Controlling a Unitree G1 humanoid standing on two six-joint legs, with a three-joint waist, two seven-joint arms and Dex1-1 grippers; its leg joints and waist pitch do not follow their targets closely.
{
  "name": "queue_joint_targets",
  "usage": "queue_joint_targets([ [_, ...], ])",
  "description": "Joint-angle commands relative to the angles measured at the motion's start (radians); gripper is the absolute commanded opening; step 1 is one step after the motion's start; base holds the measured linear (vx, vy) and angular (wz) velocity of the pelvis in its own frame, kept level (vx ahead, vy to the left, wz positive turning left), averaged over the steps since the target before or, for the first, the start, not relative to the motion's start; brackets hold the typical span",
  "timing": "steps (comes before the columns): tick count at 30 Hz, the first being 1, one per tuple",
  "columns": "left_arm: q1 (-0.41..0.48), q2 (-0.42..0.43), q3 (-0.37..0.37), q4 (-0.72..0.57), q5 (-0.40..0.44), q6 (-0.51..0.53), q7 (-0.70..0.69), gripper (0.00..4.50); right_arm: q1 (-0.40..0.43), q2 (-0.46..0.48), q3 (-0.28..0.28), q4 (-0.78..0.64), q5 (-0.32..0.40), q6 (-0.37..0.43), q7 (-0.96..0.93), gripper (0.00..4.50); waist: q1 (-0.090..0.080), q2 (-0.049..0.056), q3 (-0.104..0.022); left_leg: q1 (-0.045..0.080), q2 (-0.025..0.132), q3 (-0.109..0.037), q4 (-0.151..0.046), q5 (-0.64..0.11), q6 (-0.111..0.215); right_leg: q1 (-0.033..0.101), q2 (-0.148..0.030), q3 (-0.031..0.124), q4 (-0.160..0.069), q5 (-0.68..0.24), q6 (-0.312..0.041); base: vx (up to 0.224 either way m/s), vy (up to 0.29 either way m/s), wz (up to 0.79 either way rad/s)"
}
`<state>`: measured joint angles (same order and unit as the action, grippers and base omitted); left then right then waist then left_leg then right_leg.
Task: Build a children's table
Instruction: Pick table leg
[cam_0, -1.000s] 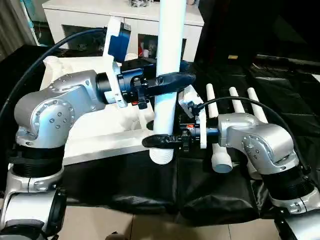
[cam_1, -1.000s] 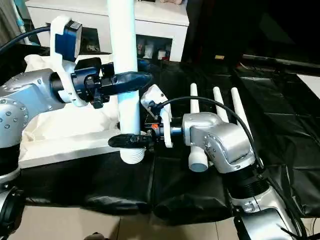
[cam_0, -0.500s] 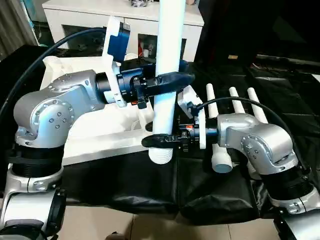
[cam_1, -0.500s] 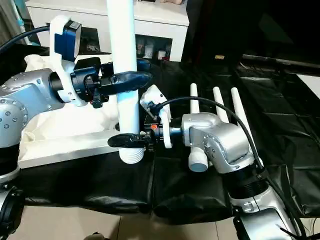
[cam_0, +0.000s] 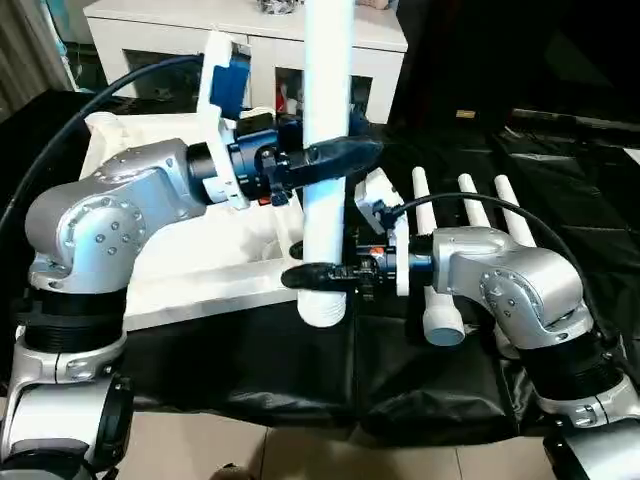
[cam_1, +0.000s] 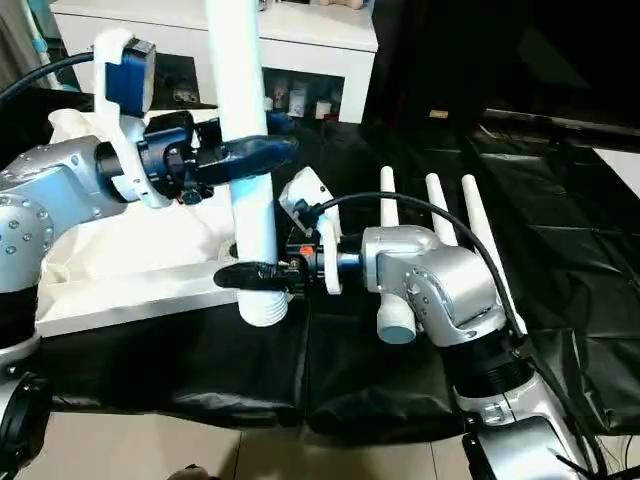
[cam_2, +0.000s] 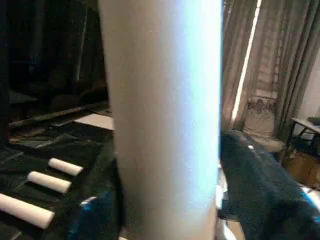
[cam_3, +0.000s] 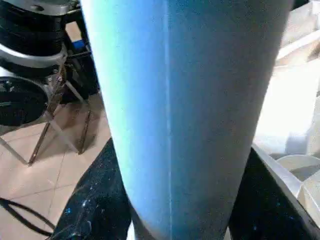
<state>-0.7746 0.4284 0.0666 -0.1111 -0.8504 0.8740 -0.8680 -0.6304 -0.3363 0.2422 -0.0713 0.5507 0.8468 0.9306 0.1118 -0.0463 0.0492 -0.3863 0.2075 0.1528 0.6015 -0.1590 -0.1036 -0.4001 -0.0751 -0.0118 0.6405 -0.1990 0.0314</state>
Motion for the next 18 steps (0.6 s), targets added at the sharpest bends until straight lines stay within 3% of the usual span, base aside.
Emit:
queue_joint_targets([
  [1, 0.007, 0.003, -0.001, -0.01, -0.033, 0.026, -0.02, 3.2, 0.005, -0.011, -0.054, 0.012, 0.006, 0.002, -0.022, 1.93, -0.002, 0.025, -0.07, 0.024, -0.004, 0.014, -0.071, -0.218, -0.077, 0.043, -0.024, 0.011, -0.062, -0.063, -0.203, 0.0, 0.0, 0.0],
  [6, 0.009, -0.007, 0.016, -0.029, -0.095, 0.062, -0.026, 3.58, 0.013, -0.01, -0.082, 0.009, 0.012, 0.003, -0.042, 1.93, -0.001, 0.032, -0.07, 0.023, -0.005, 0.013, -0.071, -0.219, -0.077, 0.044, -0.024, 0.01, -0.06, -0.043, -0.215, 0.0, 0.0, 0.0],
  [10, 0.003, -0.028, 0.025, -0.006, -0.064, 0.042, 0.014, 3.85, 0.024, -0.005, -0.105, -0.003, 0.029, 0.004, -0.056, 1.93, 0.001, 0.037, -0.069, 0.024, -0.004, 0.012, -0.071, -0.231, -0.076, 0.045, -0.025, 0.01, -0.061, -0.049, -0.219, 0.0, 0.0, 0.0],
  [12, 0.003, -0.029, 0.023, 0.002, -0.046, 0.023, 0.017, 3.88, 0.029, -0.006, -0.11, -0.011, 0.034, 0.003, -0.055, 1.93, 0.001, 0.035, -0.069, 0.024, -0.004, 0.012, -0.071, -0.228, -0.073, 0.047, -0.025, 0.011, -0.063, -0.053, -0.215, 0.0, 0.0, 0.0],
  [13, 0.004, -0.029, 0.027, 0.012, -0.035, 0.008, 0.021, 3.88, 0.034, -0.006, -0.115, -0.021, 0.042, 0.003, -0.054, 1.93, 0.001, 0.038, -0.069, 0.024, -0.004, 0.011, -0.071, -0.226, -0.074, 0.046, -0.025, 0.011, -0.062, -0.051, -0.214, 0.0, 0.0, 0.0],
  [18, -0.006, -0.051, 0.079, 0.063, -0.069, 0.008, 0.047, 3.88, 0.05, -0.004, -0.151, -0.061, 0.079, 0.001, -0.049, 1.9, 0.003, 0.039, -0.07, 0.023, -0.006, 0.011, -0.07, -0.221, -0.072, 0.048, -0.024, 0.01, -0.061, -0.036, -0.22, 0.0, 0.0, 0.0],
])
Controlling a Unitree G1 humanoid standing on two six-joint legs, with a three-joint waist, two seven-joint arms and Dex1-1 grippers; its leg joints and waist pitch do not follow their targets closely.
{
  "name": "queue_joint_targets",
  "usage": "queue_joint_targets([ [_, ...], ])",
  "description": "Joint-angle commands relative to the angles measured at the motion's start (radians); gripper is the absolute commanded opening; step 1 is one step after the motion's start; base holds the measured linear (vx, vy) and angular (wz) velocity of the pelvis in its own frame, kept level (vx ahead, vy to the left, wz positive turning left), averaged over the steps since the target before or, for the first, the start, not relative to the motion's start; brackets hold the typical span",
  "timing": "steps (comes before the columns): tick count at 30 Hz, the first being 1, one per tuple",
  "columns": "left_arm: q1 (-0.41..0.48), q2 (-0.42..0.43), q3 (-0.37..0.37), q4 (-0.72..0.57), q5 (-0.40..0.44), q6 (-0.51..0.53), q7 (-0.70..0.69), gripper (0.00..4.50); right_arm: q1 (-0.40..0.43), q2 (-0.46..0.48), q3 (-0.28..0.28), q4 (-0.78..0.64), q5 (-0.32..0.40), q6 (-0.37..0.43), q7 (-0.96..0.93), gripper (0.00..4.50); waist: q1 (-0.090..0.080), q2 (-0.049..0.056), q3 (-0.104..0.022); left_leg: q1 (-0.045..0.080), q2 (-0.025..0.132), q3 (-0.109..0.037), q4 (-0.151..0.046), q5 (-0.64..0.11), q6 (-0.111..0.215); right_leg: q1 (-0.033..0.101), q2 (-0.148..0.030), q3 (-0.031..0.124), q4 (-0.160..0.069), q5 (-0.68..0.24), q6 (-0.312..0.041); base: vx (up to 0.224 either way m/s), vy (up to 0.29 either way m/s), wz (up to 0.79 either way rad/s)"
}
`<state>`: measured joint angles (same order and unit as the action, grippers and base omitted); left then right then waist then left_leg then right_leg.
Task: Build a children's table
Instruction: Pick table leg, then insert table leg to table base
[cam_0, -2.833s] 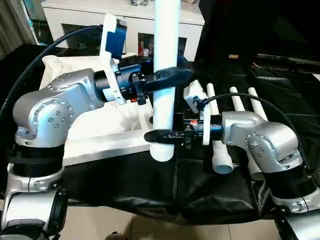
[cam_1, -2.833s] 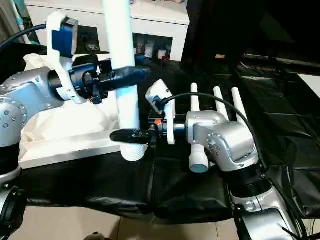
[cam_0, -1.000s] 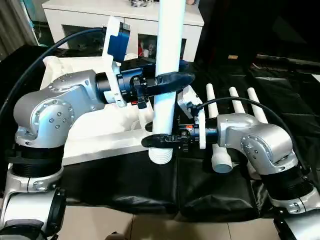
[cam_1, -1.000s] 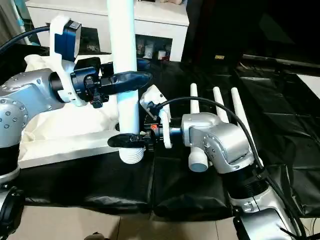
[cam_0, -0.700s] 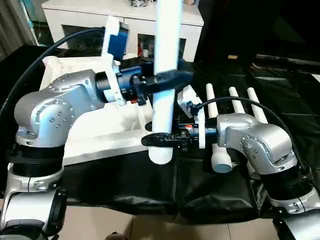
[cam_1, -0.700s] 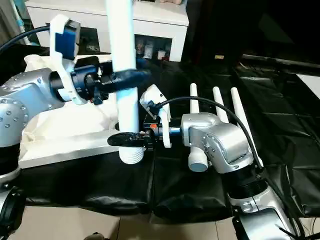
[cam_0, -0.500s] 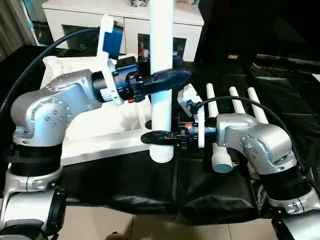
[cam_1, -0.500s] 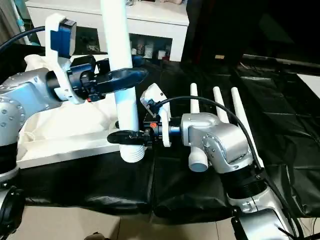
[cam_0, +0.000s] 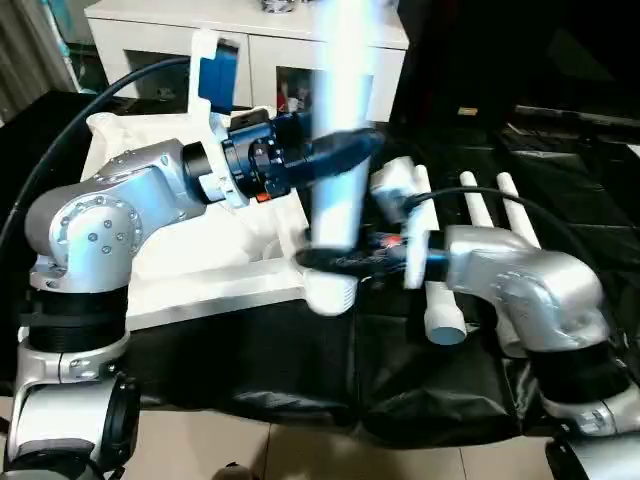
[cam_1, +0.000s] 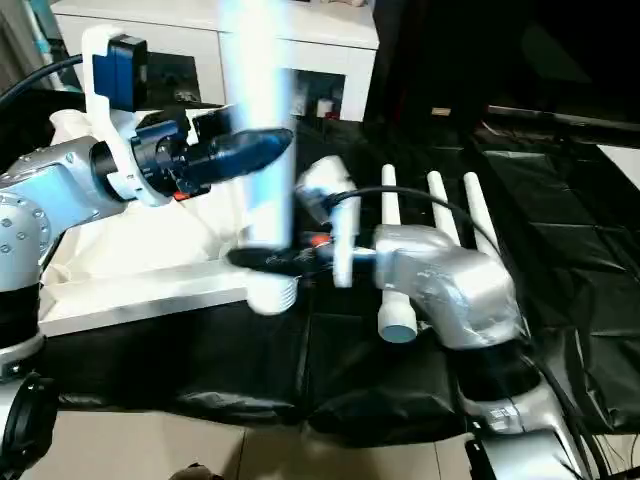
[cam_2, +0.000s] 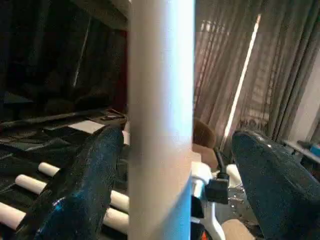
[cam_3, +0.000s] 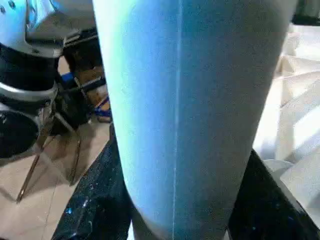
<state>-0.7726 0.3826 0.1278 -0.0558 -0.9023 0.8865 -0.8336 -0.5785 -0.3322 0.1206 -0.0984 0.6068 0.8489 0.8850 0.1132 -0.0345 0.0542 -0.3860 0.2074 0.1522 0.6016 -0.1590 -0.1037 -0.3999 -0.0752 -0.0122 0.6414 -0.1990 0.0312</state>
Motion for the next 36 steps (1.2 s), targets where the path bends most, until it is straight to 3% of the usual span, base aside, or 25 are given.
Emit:
queue_joint_targets([
  [1, -0.012, -0.011, 0.03, 0.013, -0.023, -0.002, 0.021, 3.88, -0.002, -0.008, -0.033, -0.034, 0.023, -0.001, -0.004, 1.9, 0.001, 0.028, -0.075, 0.023, -0.006, 0.012, -0.069, -0.221, -0.072, 0.048, -0.024, 0.01, -0.062, -0.034, -0.222, 0.0, 0.0, 0.0],
  [11, 0.009, -0.041, 0.135, 0.027, -0.101, -0.001, 0.09, 3.88, 0.023, -0.025, -0.062, -0.049, 0.037, -0.007, -0.012, 1.89, 0.003, 0.03, -0.073, 0.023, -0.005, 0.011, -0.07, -0.236, -0.067, 0.047, -0.025, 0.01, -0.065, -0.047, -0.226, 0.0, 0.0, 0.0],
  [13, 0.025, -0.04, 0.162, 0.02, -0.106, -0.001, 0.119, 3.88, 0.03, -0.029, -0.066, -0.046, 0.023, -0.018, -0.026, 1.89, 0.002, 0.03, -0.073, 0.021, -0.005, 0.01, -0.071, -0.235, -0.068, 0.049, -0.025, 0.01, -0.065, -0.043, -0.223, 0.0, 0.0, 0.0],
  [15, 0.058, -0.021, 0.185, 0.006, -0.078, -0.003, 0.173, 3.88, 0.03, -0.013, -0.076, -0.009, -0.055, -0.095, -0.106, 1.89, 0.001, 0.032, -0.072, 0.022, -0.005, 0.011, -0.071, -0.235, -0.075, 0.046, -0.026, 0.011, -0.067, -0.065, -0.213, 0.0, 0.0, 0.0],
  [16, 0.098, 0.007, 0.143, -0.018, 0.03, -0.052, 0.199, 3.88, 0.019, 0.0, -0.065, 0.035, -0.139, -0.164, -0.19, 1.89, 0.0, 0.036, -0.072, 0.021, -0.003, 0.01, -0.072, -0.235, -0.081, 0.044, -0.027, 0.011, -0.07, -0.082, -0.201, 0.0, 0.0, 0.0],
  [17, 0.098, 0.007, 0.143, -0.018, 0.03, -0.052, 0.199, 3.88, 0.019, 0.0, -0.065, 0.035, -0.139, -0.164, -0.19, 1.89, 0.0, 0.036, -0.072, 0.021, -0.003, 0.01, -0.072, -0.235, -0.081, 0.044, -0.027, 0.011, -0.07, -0.082, -0.201, 0.0, 0.0, 0.0],
  [18, 0.136, 0.034, 0.094, -0.037, 0.142, -0.113, 0.219, 3.88, 0.008, 0.033, -0.078, 0.08, -0.179, -0.231, -0.254, 1.88, -0.005, 0.031, -0.072, 0.022, -0.004, 0.012, -0.073, -0.236, -0.084, 0.044, -0.026, 0.012, -0.073, -0.11, -0.18, 0.0, 0.0, 0.0],
  [20, 0.213, 0.057, 0.021, -0.052, 0.33, -0.249, 0.277, 3.88, -0.005, 0.067, -0.088, 0.14, -0.242, -0.336, -0.333, 1.88, -0.009, 0.033, -0.07, 0.02, 0.0, 0.01, -0.077, -0.252, -0.084, 0.039, -0.03, 0.012, -0.077, -0.157, -0.157, 0.0, 0.0, 0.0],
  [21, 0.232, 0.053, 0.027, -0.047, 0.344, -0.266, 0.299, 3.88, -0.009, 0.068, -0.076, 0.154, -0.266, -0.36, -0.35, 1.88, -0.015, 0.026, -0.069, 0.02, 0.001, 0.012, -0.077, -0.25, -0.084, 0.041, -0.028, 0.013, -0.079, -0.166, -0.145, 0.0, 0.0, 0.0],
  [22, 0.253, 0.068, 0.008, -0.042, 0.372, -0.278, 0.306, 3.88, -0.01, 0.076, -0.081, 0.164, -0.26, -0.344, -0.365, 1.88, -0.013, 0.033, -0.072, 0.022, -0.001, 0.011, -0.075, -0.237, -0.085, 0.039, -0.027, 0.014, -0.075, -0.148, -0.147, 0.0, 0.0, 0.0],
  [23, 0.26, 0.074, 0.002, -0.04, 0.382, -0.282, 0.309, 3.88, -0.01, 0.079, -0.083, 0.168, -0.258, -0.339, -0.369, 1.88, -0.016, 0.024, -0.074, 0.022, 0.0, 0.012, -0.074, -0.223, -0.077, 0.04, -0.025, 0.014, -0.076, -0.128, -0.149, 0.0, 0.0, 0.0],
  [24, 0.277, 0.09, -0.016, -0.036, 0.403, -0.287, 0.311, 3.88, -0.011, 0.088, -0.089, 0.176, -0.247, -0.317, -0.381, 1.88, -0.015, 0.031, -0.075, 0.021, -0.002, 0.011, -0.074, -0.205, -0.072, 0.041, -0.023, 0.013, -0.069, -0.091, -0.153, 0.0, 0.0, 0.0],
  [25, 0.305, 0.136, -0.085, -0.035, 0.455, -0.303, 0.282, 3.88, -0.006, 0.092, -0.08, 0.184, -0.25, -0.313, -0.383, 1.88, -0.014, 0.016, -0.075, 0.017, -0.003, 0.011, -0.075, -0.189, -0.06, 0.044, -0.022, 0.012, -0.066, -0.083, -0.152, 0.0, 0.0, 0.0],
  [26, 0.324, 0.168, -0.144, -0.031, 0.495, -0.32, 0.261, 3.88, -0.001, 0.101, -0.079, 0.189, -0.243, -0.313, -0.383, 1.88, -0.016, 0.011, -0.071, 0.017, -0.002, 0.014, -0.076, -0.188, -0.057, 0.041, -0.022, 0.013, -0.067, -0.086, -0.15, 0.0, 0.0, 0.0],
  [28, 0.324, 0.168, -0.144, -0.031, 0.495, -0.32, 0.261, 3.88, -0.001, 0.101, -0.079, 0.189, -0.243, -0.313, -0.383, 1.88, -0.018, 0.021, -0.071, 0.02, -0.001, 0.014, -0.076, -0.192, -0.057, 0.036, -0.023, 0.014, -0.066, -0.081, -0.155, 0.0, 0.0, 0.0],
  [29, 0.337, 0.181, -0.184, -0.025, 0.501, -0.313, 0.242, 3.88, 0.002, 0.113, -0.08, 0.197, -0.232, -0.305, -0.386, 1.88, -0.017, 0.021, -0.071, 0.021, -0.001, 0.015, -0.075, -0.188, -0.059, 0.035, -0.022, 0.013, -0.065, -0.061, -0.164, 0.0, 0.0, 0.0],
  [30, 0.347, 0.174, -0.22, 0.001, 0.509, -0.329, 0.213, 3.88, 0.017, 0.127, -0.077, 0.199, -0.234, -0.333, -0.379, 1.88, -0.015, 0.045, -0.074, 0.022, -0.004, 0.012, -0.073, -0.191, -0.065, 0.034, -0.024, 0.013, -0.059, -0.05, -0.17, 0.0, 0.0, 0.0],
  [31, 0.347, 0.174, -0.22, 0.001, 0.509, -0.329, 0.213, 3.88, 0.017, 0.127, -0.077, 0.199, -0.234, -0.333, -0.379, 1.88, -0.019, 0.035, -0.071, 0.021, -0.005, 0.015, -0.075, -0.207, -0.064, 0.031, -0.021, 0.013, -0.068, -0.06, -0.167, 0.0, 0.0, 0.0],
  [32, 0.351, 0.161, -0.243, 0.025, 0.504, -0.346, 0.175, 3.88, 0.028, 0.135, -0.077, 0.204, -0.245, -0.366, -0.385, 1.88, -0.015, 0.044, -0.074, 0.022, -0.005, 0.013, -0.074, -0.218, -0.071, 0.034, -0.025, 0.014, -0.064, -0.065, -0.172, 0.0, 0.0, 0.0],
  [33, 0.343, 0.146, -0.266, 0.07, 0.52, -0.4, 0.116, 3.88, 0.032, 0.137, -0.076, 0.225, -0.281, -0.41, -0.41, 1.88, -0.017, 0.038, -0.072, 0.022, -0.005, 0.016, -0.075, -0.228, -0.073, 0.032, -0.024, 0.015, -0.069, -0.069, -0.171, 0.0, 0.0, 0.0],
  [34, 0.332, 0.135, -0.285, 0.108, 0.545, -0.46, 0.053, 3.88, 0.029, 0.13, -0.074, 0.246, -0.322, -0.454, -0.434, 1.88, -0.02, 0.048, -0.071, 0.021, -0.007, 0.016, -0.075, -0.247, -0.082, 0.032, -0.023, 0.015, -0.074, -0.085, -0.169, 0.0, 0.0, 0.0],
  [35, 0.309, 0.138, -0.307, 0.161, 0.568, -0.513, -0.023, 3.88, 0.017, 0.126, -0.079, 0.273, -0.341, -0.471, -0.454, 1.88, -0.019, 0.038, -0.073, 0.02, -0.007, 0.016, -0.075, -0.235, -0.085, 0.036, -0.024, 0.015, -0.072, -0.09, -0.17, 0.0, 0.0, 0.0],
  [36, 0.309, 0.138, -0.307, 0.161, 0.568, -0.513, -0.023, 3.88, 0.017, 0.126, -0.079, 0.273, -0.341, -0.471, -0.454, 1.88, -0.02, 0.039, -0.07, 0.02, -0.007, 0.016, -0.076, -0.231, -0.085, 0.035, -0.026, 0.016, -0.075, -0.095, -0.17, 0.0, 0.0, 0.0],
])
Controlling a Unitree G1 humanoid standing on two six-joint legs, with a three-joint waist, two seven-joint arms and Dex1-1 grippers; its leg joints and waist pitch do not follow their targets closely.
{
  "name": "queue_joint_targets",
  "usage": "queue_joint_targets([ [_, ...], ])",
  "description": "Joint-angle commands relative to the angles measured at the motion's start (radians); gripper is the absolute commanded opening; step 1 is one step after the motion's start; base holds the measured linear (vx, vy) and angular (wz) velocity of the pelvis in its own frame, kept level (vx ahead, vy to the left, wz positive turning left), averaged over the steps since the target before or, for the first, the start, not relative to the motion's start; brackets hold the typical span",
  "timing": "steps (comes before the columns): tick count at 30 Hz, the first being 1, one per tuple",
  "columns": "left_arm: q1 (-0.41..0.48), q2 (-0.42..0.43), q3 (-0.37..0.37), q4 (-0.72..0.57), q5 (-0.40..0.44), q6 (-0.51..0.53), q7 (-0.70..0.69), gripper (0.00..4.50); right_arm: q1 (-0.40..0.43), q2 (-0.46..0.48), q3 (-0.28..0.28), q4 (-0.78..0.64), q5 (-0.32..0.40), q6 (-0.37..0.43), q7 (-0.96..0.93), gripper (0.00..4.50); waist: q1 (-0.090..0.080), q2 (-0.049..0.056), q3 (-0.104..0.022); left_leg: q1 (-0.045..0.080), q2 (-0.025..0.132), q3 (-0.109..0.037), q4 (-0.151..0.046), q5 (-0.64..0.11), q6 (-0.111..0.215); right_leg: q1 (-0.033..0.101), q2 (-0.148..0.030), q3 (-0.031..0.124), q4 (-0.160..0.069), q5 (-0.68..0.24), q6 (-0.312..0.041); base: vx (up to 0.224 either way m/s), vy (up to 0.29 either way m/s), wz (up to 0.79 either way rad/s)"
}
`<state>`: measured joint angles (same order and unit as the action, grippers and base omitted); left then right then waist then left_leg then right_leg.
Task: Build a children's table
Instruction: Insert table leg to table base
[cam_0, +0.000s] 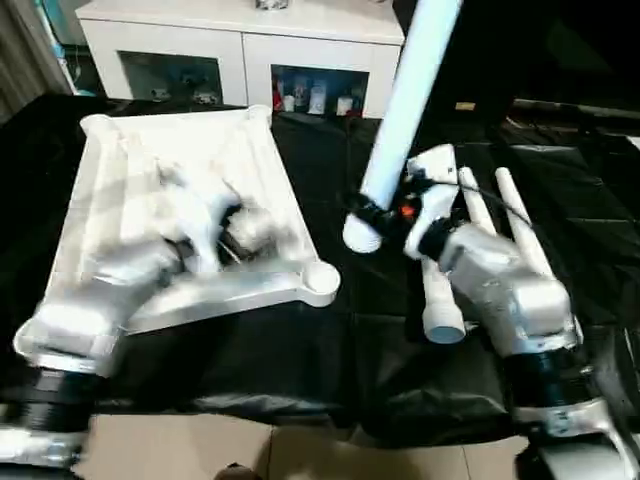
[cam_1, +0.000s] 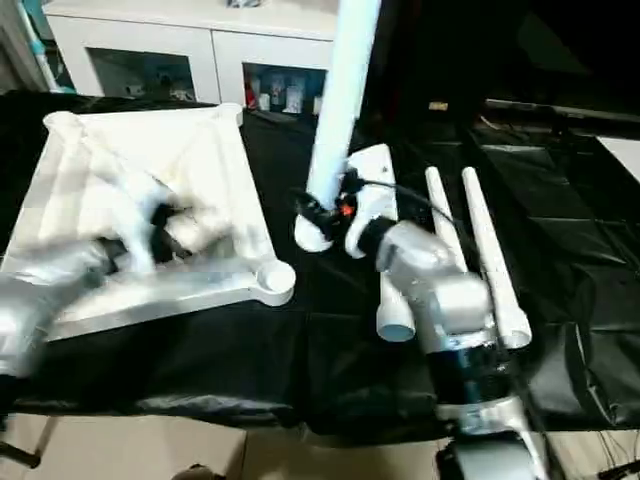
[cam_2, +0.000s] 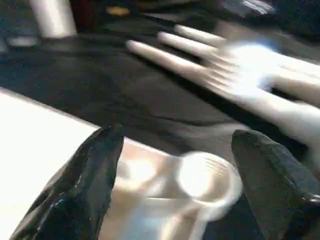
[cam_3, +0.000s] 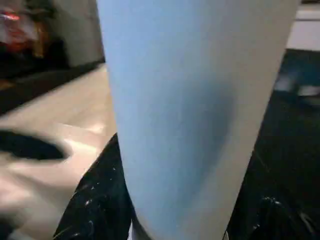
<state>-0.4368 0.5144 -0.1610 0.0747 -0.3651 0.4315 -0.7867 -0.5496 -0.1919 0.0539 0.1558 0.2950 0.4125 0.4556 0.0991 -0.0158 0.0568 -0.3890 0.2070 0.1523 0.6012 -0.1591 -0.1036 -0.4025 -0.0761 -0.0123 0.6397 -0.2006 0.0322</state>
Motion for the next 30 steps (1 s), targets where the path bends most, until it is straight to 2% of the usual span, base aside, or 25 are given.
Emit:
queue_joint_targets([
  [1, -0.027, 0.006, -0.018, 0.03, 0.031, -0.058, -0.07, 3.88, -0.012, -0.014, -0.013, 0.018, -0.029, -0.034, -0.025, 1.88, -0.009, 0.022, -0.074, 0.023, -0.007, 0.016, -0.075, -0.234, -0.086, 0.039, -0.023, 0.017, -0.07, -0.093, -0.171, 0.0, 0.0, 0.0],
  [2, -0.044, 0.011, -0.041, 0.063, 0.046, -0.092, -0.111, 3.6, -0.019, -0.02, -0.019, 0.034, -0.035, -0.04, -0.032, 1.88, -0.012, 0.028, -0.072, 0.023, -0.007, 0.013, -0.076, -0.239, -0.085, 0.04, -0.024, 0.017, -0.07, -0.086, -0.174, 0.0, 0.0, 0.0],
  [3, -0.044, 0.011, -0.041, 0.063, 0.046, -0.092, -0.111, 3.53, -0.019, -0.02, -0.019, 0.034, -0.035, -0.04, -0.032, 1.88, -0.015, 0.026, -0.072, 0.024, -0.007, 0.015, -0.076, -0.246, -0.084, 0.039, -0.023, 0.017, -0.071, -0.088, -0.174, 0.0, 0.0, 0.0],
  [4, -0.062, 0.028, -0.069, 0.1, 0.065, -0.113, -0.145, 3.53, -0.021, -0.025, -0.015, 0.033, -0.035, -0.023, -0.023, 1.88, -0.016, 0.032, -0.077, 0.024, -0.006, 0.013, -0.074, -0.241, -0.081, 0.044, -0.024, 0.016, -0.065, -0.068, -0.183, 0.0, 0.0, 0.0],
  [5, -0.072, 0.037, -0.086, 0.126, 0.076, -0.122, -0.159, 3.5, -0.012, -0.027, -0.009, 0.018, -0.024, -0.008, -0.001, 1.88, -0.019, 0.028, -0.075, 0.023, -0.007, 0.014, -0.073, -0.238, -0.072, 0.043, -0.022, 0.016, -0.067, -0.063, -0.186, 0.0, 0.0, 0.0],
  [6, -0.086, 0.055, -0.117, 0.173, 0.108, -0.141, -0.172, 3.4, 0.003, -0.026, 0.007, -0.007, -0.012, 0.021, 0.026, 1.88, -0.022, 0.011, -0.075, 0.02, -0.008, 0.015, -0.075, -0.225, -0.06, 0.048, -0.02, 0.016, -0.068, -0.055, -0.188, 0.0, 0.0, 0.0],
  [7, -0.091, 0.065, -0.133, 0.209, 0.134, -0.164, -0.191, 3.25, 0.012, -0.023, 0.02, -0.018, -0.008, 0.032, 0.041, 1.88, -0.02, 0.017, -0.076, 0.022, -0.008, 0.014, -0.074, -0.221, -0.055, 0.047, -0.021, 0.016, -0.065, -0.057, -0.188, 0.0, 0.0, 0.0],
  [9, -0.093, 0.069, -0.142, 0.237, 0.152, -0.177, -0.204, 3.1, 0.016, -0.019, 0.031, -0.015, -0.01, 0.028, 0.051, 1.88, -0.029, 0.016, -0.077, 0.019, -0.006, 0.014, -0.073, -0.189, -0.045, 0.049, -0.025, 0.017, -0.064, -0.024, -0.191, 0.0, 0.0, 0.0],
  [11, -0.095, 0.065, -0.153, 0.283, 0.182, -0.205, -0.216, 3.1, 0.01, -0.01, 0.037, 0.002, -0.012, 0.02, 0.056, 1.88, -0.03, 0.024, -0.078, 0.019, -0.006, 0.013, -0.072, -0.187, -0.046, 0.049, -0.026, 0.017, -0.061, -0.017, -0.202, 0.0, 0.0, 0.0],
  [12, -0.095, 0.065, -0.16, 0.295, 0.19, -0.206, -0.227, 2.86, 0.008, -0.009, 0.041, 0.008, -0.011, 0.012, 0.066, 1.88, -0.032, 0.024, -0.077, 0.021, -0.005, 0.014, -0.074, -0.203, -0.046, 0.047, -0.026, 0.016, -0.063, -0.022, -0.211, 0.0, 0.0, 0.0],
  [15, -0.1, 0.073, -0.176, 0.319, 0.218, -0.207, -0.245, 2.7, 0.0, -0.006, 0.05, 0.024, -0.019, -0.009, 0.077, 1.88, -0.03, 0.025, -0.076, 0.023, -0.001, 0.013, -0.075, -0.221, -0.047, 0.045, -0.028, 0.016, -0.063, -0.031, -0.222, 0.0, 0.0, 0.0],
  [16, -0.101, 0.082, -0.182, 0.328, 0.227, -0.194, -0.246, 2.7, -0.004, -0.009, 0.062, 0.031, -0.029, -0.019, 0.084, 1.88, -0.027, 0.037, -0.076, 0.026, -0.001, 0.013, -0.075, -0.232, -0.05, 0.043, -0.029, 0.016, -0.062, -0.037, -0.226, 0.0, 0.0, 0.0],
  [17, -0.1, 0.084, -0.182, 0.327, 0.227, -0.191, -0.247, 2.67, -0.005, -0.009, 0.063, 0.03, -0.028, -0.018, 0.086, 1.88, -0.028, 0.03, -0.074, 0.025, -0.001, 0.014, -0.076, -0.243, -0.052, 0.043, -0.028, 0.016, -0.065, -0.044, -0.226, 0.0, 0.0, 0.0],
  [19, -0.103, 0.089, -0.185, 0.343, 0.23, -0.195, -0.25, 2.38, -0.005, -0.005, 0.063, 0.021, -0.025, -0.007, 0.095, 1.88, -0.025, 0.032, -0.074, 0.026, -0.001, 0.013, -0.077, -0.247, -0.053, 0.043, -0.028, 0.016, -0.064, -0.044, -0.228, 0.0, 0.0, 0.0],
  [20, -0.106, 0.091, -0.188, 0.359, 0.237, -0.198, -0.245, 2.38, -0.001, -0.003, 0.064, 0.012, -0.02, 0.002, 0.105, 1.88, -0.022, 0.038, -0.075, 0.027, -0.001, 0.012, -0.076, -0.253, -0.056, 0.043, -0.029, 0.016, -0.062, -0.044, -0.23, 0.0, 0.0, 0.0],
  [22, -0.109, 0.088, -0.188, 0.375, 0.247, -0.205, -0.246, 2.07, 0.004, -0.005, 0.065, 0.005, -0.017, 0.007, 0.112, 1.88, -0.02, 0.032, -0.075, 0.027, -0.001, 0.012, -0.077, -0.258, -0.055, 0.042, -0.029, 0.016, -0.063, -0.044, -0.23, 0.0, 0.0, 0.0],
  [23, -0.11, 0.089, -0.186, 0.378, 0.249, -0.207, -0.252, 2.07, 0.007, -0.003, 0.064, -0.003, -0.01, 0.015, 0.115, 1.88, -0.02, 0.032, -0.075, 0.027, -0.001, 0.012, -0.077, -0.258, -0.055, 0.042, -0.029, 0.016, -0.063, -0.044, -0.23, 0.0, 0.0, 0.0],
  [26, -0.113, 0.09, -0.178, 0.389, 0.255, -0.212, -0.267, 1.76, 0.009, 0.002, 0.062, -0.012, 0.0, 0.026, 0.118, 1.88, -0.012, 0.037, -0.076, 0.028, 0.001, 0.011, -0.077, -0.255, -0.056, 0.042, -0.03, 0.016, -0.061, -0.03, -0.233, 0.0, 0.0, 0.0],
  [27, -0.117, 0.09, -0.173, 0.403, 0.26, -0.218, -0.277, 1.68, 0.008, 0.001, 0.07, -0.004, -0.011, 0.006, 0.124, 1.88, -0.011, 0.039, -0.075, 0.028, 0.001, 0.011, -0.078, -0.262, -0.059, 0.041, -0.03, 0.016, -0.061, -0.03, -0.234, 0.0, 0.0, 0.0],
  [29, -0.119, 0.091, -0.172, 0.411, 0.262, -0.215, -0.281, 1.58, 0.008, 0.002, 0.071, -0.003, -0.011, 0.003, 0.124, 1.88, -0.01, 0.039, -0.075, 0.03, 0.0, 0.011, -0.078, -0.267, -0.061, 0.04, -0.03, 0.016, -0.062, -0.032, -0.234, 0.0, 0.0, 0.0],
  [30, -0.121, 0.094, -0.171, 0.423, 0.265, -0.219, -0.287, 1.37, 0.01, 0.003, 0.072, -0.006, -0.01, 0.004, 0.126, 1.88, -0.009, 0.038, -0.075, 0.029, 0.0, 0.011, -0.079, -0.27, -0.064, 0.041, -0.03, 0.016, -0.062, -0.037, -0.232, 0.0, 0.0, 0.0],
])
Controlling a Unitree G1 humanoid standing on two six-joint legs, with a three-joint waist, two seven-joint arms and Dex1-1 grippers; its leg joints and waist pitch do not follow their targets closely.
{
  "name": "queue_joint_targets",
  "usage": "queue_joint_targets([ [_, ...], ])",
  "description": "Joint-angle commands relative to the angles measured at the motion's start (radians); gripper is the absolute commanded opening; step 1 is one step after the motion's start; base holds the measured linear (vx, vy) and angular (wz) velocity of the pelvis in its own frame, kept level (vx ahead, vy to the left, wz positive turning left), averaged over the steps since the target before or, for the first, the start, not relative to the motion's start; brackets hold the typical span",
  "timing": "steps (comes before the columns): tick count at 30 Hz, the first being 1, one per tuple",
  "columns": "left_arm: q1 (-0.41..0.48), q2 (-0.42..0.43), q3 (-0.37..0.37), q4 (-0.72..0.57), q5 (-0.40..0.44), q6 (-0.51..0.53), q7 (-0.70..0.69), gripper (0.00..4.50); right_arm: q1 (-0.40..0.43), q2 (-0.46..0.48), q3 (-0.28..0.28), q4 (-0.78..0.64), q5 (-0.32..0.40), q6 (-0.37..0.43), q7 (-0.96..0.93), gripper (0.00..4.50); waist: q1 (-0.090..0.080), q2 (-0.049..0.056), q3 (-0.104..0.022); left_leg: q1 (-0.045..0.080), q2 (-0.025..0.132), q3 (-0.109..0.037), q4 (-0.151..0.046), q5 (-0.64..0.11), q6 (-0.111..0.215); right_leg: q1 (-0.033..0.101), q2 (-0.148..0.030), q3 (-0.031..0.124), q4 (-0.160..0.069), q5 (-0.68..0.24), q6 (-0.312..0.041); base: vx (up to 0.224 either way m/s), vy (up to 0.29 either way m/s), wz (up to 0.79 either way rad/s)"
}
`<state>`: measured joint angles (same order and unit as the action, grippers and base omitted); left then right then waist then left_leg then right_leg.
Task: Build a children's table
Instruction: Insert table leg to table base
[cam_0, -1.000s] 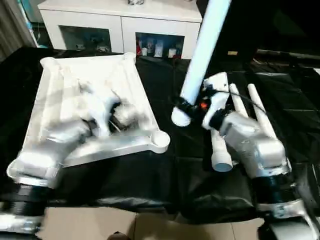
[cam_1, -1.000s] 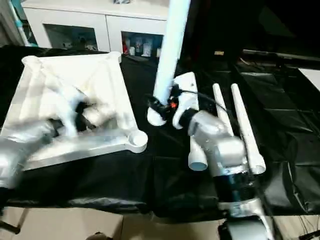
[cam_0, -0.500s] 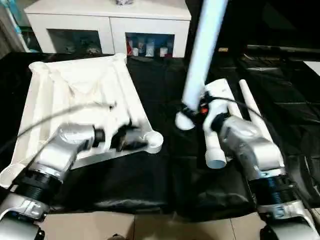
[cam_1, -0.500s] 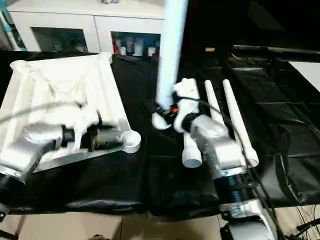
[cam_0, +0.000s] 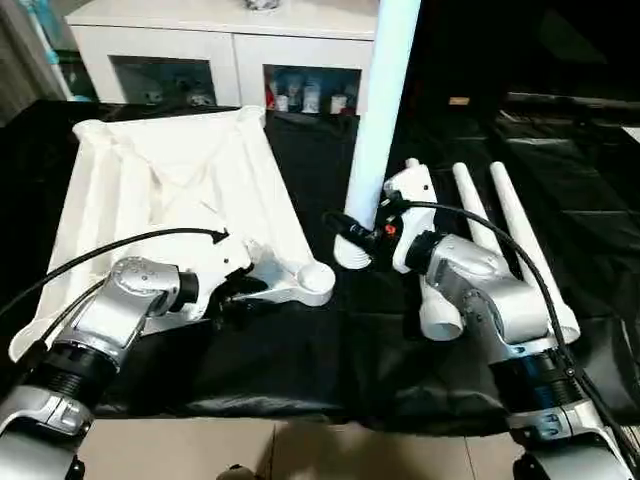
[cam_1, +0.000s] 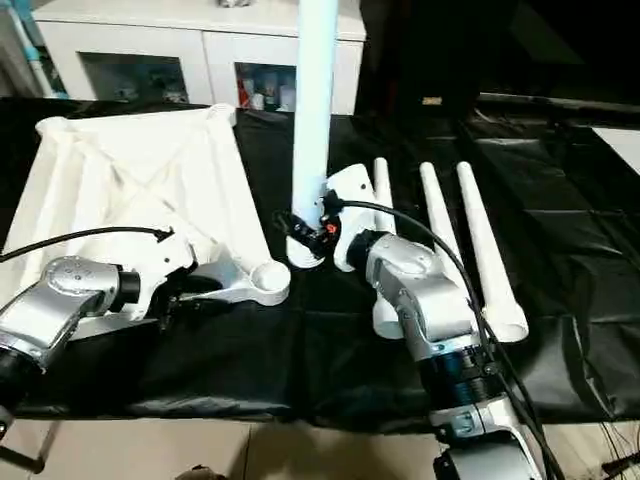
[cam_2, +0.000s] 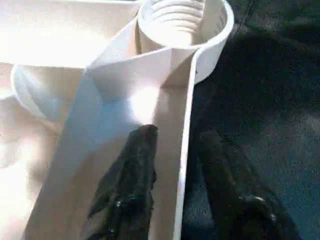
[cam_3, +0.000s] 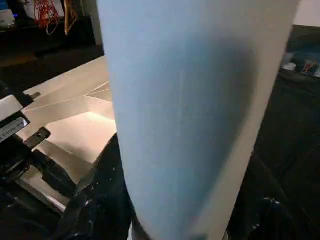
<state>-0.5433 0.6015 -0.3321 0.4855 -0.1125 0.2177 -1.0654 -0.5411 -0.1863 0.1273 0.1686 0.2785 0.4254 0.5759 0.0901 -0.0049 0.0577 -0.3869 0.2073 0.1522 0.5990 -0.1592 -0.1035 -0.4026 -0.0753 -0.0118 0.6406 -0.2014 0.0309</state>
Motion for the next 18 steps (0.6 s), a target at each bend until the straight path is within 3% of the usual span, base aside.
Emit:
queue_joint_targets([
  [1, -0.016, 0.005, 0.001, 0.018, 0.015, -0.007, -0.01, 1.37, 0.002, -0.003, -0.003, -0.02, 0.007, -0.007, 0.008, 1.88, 0.0, 0.027, -0.076, 0.027, 0.0, 0.011, -0.077, -0.271, -0.065, 0.042, -0.031, 0.016, -0.063, -0.037, -0.231, 0.0, 0.0, 0.0],
  [3, -0.021, -0.001, 0.004, 0.028, 0.02, -0.013, -0.011, 1.15, 0.002, -0.004, -0.005, -0.022, 0.007, -0.005, 0.012, 1.88, 0.0, 0.032, -0.076, 0.027, -0.001, 0.01, -0.076, -0.273, -0.067, 0.041, -0.031, 0.015, -0.062, -0.034, -0.231, 0.0, 0.0, 0.0],
  [6, -0.028, -0.013, 0.003, 0.048, 0.031, -0.029, -0.013, 0.95, 0.002, -0.006, -0.007, -0.025, 0.004, -0.003, 0.017, 1.88, -0.001, 0.028, -0.077, 0.025, -0.001, 0.011, -0.075, -0.262, -0.062, 0.044, -0.032, 0.016, -0.063, -0.024, -0.232, 0.0, 0.0, 0.0],
  [10, -0.042, -0.032, -0.006, 0.069, 0.039, -0.038, -0.02, 0.64, 0.002, -0.008, -0.007, -0.026, 0.003, -0.005, 0.02, 1.88, 0.001, 0.034, -0.077, 0.027, 0.0, 0.01, -0.076, -0.273, -0.063, 0.042, -0.032, 0.016, -0.064, -0.039, -0.233, 0.0, 0.0, 0.0],
  [18, -0.038, -0.057, -0.018, 0.094, 0.062, -0.06, -0.038, 0.12, 0.001, 0.002, -0.025, -0.028, 0.03, 0.028, 0.026, 1.88, 0.0, 0.029, -0.076, 0.025, 0.0, 0.01, -0.078, -0.285, -0.061, 0.042, -0.034, 0.017, -0.067, -0.065, -0.23, 0.0, 0.0, 0.0],
])
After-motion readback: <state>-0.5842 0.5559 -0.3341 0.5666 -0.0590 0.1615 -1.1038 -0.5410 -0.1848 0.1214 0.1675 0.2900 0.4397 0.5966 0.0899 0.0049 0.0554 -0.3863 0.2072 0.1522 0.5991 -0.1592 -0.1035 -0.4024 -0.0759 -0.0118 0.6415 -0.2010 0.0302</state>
